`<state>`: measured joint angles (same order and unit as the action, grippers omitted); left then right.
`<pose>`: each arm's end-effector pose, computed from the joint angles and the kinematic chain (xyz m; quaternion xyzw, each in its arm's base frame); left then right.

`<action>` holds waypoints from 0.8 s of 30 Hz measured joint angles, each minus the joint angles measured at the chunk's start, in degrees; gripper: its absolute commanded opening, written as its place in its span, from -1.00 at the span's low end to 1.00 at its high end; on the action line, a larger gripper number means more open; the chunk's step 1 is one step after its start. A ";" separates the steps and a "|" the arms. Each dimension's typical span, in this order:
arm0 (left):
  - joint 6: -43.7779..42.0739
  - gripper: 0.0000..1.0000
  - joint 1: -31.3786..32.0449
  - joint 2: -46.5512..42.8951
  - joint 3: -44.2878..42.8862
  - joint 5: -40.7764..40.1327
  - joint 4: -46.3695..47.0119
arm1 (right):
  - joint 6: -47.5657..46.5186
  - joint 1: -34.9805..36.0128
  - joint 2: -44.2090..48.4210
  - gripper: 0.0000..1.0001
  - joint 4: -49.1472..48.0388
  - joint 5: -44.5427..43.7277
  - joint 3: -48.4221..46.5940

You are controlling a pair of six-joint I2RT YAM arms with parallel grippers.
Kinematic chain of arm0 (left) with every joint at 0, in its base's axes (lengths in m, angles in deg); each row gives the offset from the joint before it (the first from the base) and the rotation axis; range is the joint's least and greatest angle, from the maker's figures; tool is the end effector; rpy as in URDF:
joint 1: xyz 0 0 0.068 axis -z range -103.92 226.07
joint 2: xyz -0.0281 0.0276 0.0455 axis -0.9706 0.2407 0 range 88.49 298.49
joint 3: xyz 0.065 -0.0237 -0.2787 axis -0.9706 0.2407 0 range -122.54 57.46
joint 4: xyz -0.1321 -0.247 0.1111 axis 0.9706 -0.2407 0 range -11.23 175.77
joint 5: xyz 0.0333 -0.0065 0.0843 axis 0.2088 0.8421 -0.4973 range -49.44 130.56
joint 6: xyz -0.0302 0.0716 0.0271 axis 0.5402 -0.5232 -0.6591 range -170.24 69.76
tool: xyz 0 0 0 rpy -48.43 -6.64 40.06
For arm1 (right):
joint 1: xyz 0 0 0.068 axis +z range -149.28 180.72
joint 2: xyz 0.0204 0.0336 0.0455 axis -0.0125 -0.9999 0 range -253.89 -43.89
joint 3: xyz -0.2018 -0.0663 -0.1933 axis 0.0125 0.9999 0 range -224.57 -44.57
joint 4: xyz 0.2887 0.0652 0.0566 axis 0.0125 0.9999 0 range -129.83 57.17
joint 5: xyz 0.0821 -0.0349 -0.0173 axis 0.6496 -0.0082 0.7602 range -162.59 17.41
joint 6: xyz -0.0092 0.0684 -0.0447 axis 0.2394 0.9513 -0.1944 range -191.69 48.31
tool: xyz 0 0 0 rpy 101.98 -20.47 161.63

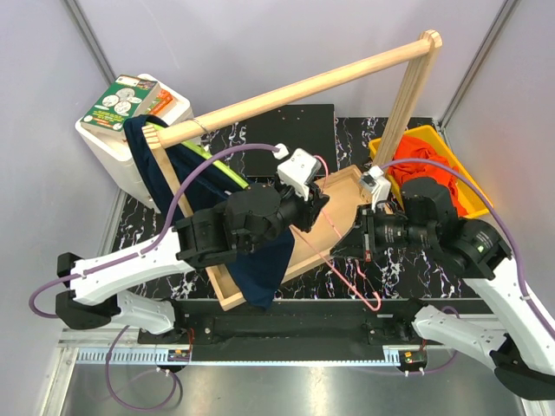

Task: Remove the shorts from the hanger

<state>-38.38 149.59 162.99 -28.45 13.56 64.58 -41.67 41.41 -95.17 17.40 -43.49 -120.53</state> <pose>0.1307 -0.3274 0.4743 0.2520 0.7157 -0.2935 0.5815 0.1263 0.1545 0.4320 -0.1991 0.8340 0.4488 0.2519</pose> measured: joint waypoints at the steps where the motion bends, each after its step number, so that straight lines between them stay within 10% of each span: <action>1: 0.50 0.04 0.00 -0.20 0.00 0.44 -0.11 | 0.42 0.00 0.52 -1.00 0.11 -1.70 0.00; 14: 8.15 0.37 0.11 -13.00 -0.63 17.46 2.29 | 1.42 -0.17 5.20 -1.00 4.26 -22.40 -2.58; 24: 12.31 0.39 0.11 -20.70 -1.42 26.88 6.69 | -4.00 -0.17 -4.72 -1.00 7.15 -35.80 -28.55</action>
<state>-26.08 149.70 142.29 -29.87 40.44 71.27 -45.67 41.23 -99.90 24.55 -79.29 -149.08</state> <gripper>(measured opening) 0.686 0.022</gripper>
